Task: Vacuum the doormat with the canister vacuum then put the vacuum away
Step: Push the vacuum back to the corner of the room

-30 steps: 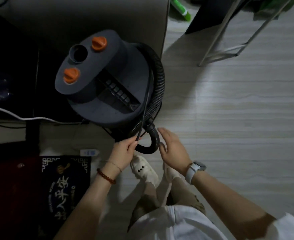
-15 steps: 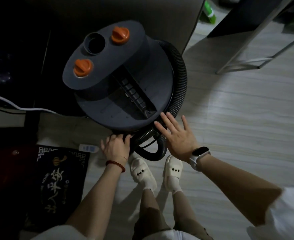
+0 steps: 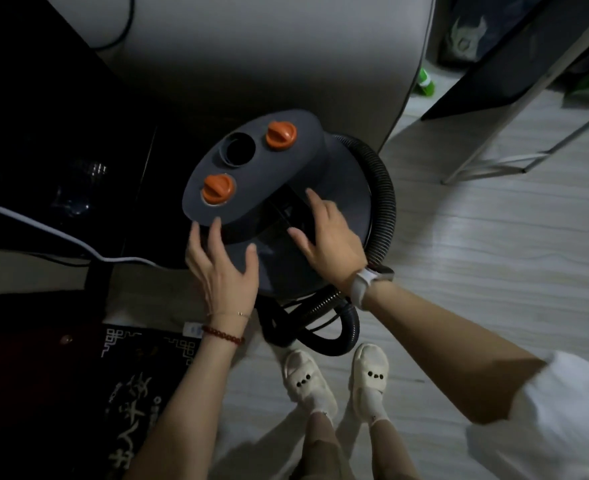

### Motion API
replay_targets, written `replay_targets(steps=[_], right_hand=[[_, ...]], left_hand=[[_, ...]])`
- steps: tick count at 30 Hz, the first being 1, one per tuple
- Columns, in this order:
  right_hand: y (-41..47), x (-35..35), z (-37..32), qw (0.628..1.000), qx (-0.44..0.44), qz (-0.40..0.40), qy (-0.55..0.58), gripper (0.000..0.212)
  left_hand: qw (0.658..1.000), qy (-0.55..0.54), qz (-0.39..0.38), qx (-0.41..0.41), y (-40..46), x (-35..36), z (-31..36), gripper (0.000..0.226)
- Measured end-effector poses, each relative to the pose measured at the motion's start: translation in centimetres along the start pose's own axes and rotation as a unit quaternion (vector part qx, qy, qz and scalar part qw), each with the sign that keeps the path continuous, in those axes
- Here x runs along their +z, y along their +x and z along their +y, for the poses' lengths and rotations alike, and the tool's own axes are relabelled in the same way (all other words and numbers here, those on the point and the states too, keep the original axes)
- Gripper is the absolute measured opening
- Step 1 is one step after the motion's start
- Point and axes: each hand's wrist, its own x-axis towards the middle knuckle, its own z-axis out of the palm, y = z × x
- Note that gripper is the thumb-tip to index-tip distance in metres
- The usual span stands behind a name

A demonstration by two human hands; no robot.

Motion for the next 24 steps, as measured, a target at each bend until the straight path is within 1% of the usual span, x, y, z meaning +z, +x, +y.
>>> replay_targets(steps=[2,5,8,10,12,17,20,24], right_hand=[[1.0,1.1,-1.0,0.999,0.034,-0.018,-0.022,0.065],[1.5,1.6,-1.2,0.996,0.059,0.006,-0.064,0.06],[1.5,1.6,-0.7,0.996,0.066,-0.008,-0.052,0.057],[1.2,1.4,-0.7,0.996,0.07,-0.008,-0.047,0.055],[0.6,1.1,-0.5,0.996,0.078,-0.005,-0.048,0.054],[-2.4,-0.1,1.7,0.994,0.097,-0.013,-0.042,0.052],[-5.2,-1.2,3.5,0.994,0.109,-0.003,-0.031,0.051],[-9.4,-2.8,5.9,0.99,0.143,0.017,-0.002,0.05]], left_hand=[[0.999,-0.002,-0.038,-0.015,2.0,0.3,-0.4,0.069],[0.993,-0.031,-0.093,-0.062,4.0,0.7,-0.8,0.082],[0.985,-0.08,-0.106,-0.108,4.5,0.8,-1.0,0.094],[0.975,-0.123,-0.107,-0.148,4.3,0.9,-0.9,0.098],[0.967,-0.144,-0.117,-0.174,3.9,0.8,-0.8,0.102],[0.966,-0.125,-0.121,-0.192,1.1,1.2,0.3,0.106],[0.966,-0.119,-0.121,-0.197,-1.7,1.8,1.6,0.107],[0.966,-0.118,-0.146,-0.177,-4.7,3.0,3.8,0.109]])
